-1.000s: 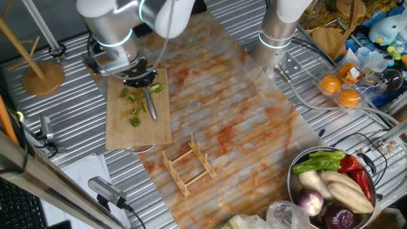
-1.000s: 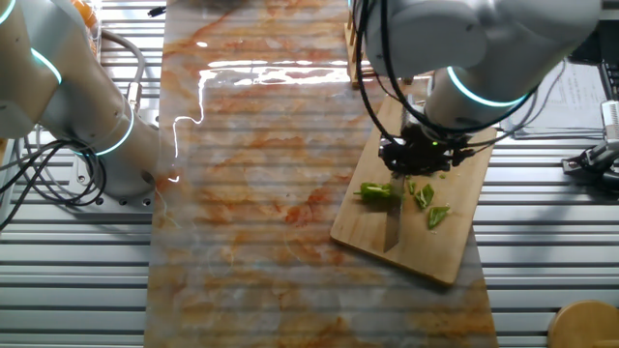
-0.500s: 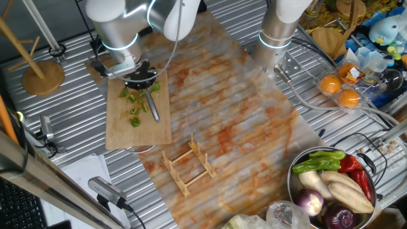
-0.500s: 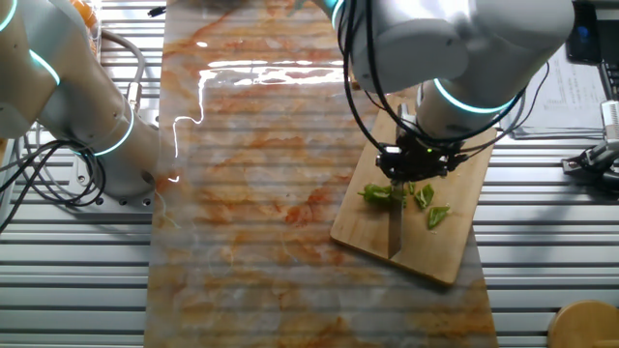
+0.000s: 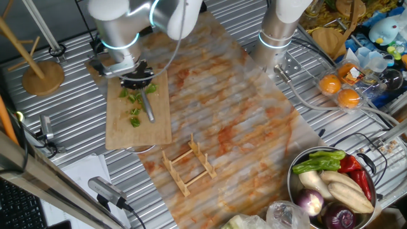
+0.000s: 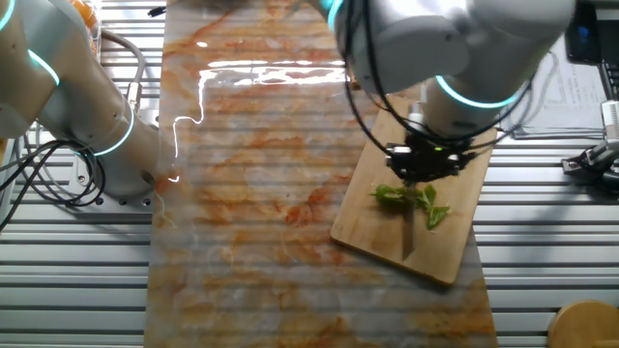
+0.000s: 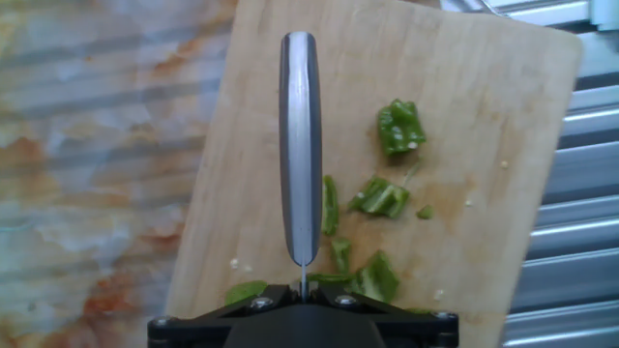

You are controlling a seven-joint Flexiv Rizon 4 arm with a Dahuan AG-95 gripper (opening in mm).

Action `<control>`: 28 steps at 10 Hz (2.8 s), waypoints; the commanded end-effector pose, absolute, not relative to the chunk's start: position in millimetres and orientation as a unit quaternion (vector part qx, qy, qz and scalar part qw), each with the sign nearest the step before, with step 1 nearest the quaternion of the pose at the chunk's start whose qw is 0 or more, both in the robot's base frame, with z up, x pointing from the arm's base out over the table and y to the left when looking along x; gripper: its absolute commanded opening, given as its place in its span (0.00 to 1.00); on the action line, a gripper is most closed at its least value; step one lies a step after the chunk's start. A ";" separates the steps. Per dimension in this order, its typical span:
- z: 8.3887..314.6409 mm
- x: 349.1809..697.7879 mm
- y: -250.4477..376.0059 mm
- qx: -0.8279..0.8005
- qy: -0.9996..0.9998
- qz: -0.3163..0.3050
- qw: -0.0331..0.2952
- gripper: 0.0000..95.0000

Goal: Chop the chili peppers

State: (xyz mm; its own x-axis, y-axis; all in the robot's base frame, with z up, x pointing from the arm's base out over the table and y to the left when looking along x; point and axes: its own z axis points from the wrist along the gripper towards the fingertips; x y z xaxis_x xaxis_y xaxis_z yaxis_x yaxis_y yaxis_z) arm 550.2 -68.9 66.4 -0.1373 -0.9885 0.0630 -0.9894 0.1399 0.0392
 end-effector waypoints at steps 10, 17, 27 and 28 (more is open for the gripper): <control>69.0 557.3 -91.2 0.649 -0.760 0.038 0.019 0.00; 59.1 568.9 -97.9 0.623 -0.782 0.025 -0.011 0.00; 44.6 569.7 -93.6 0.605 -0.795 0.007 -0.041 0.00; 46.5 569.4 -92.9 0.608 -0.793 0.006 -0.048 0.00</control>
State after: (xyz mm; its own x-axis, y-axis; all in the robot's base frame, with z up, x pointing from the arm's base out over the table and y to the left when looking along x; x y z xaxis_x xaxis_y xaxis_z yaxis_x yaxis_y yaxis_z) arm 568.1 -95.3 55.5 -0.2634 -0.9632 -0.0537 -0.9601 0.2671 -0.0833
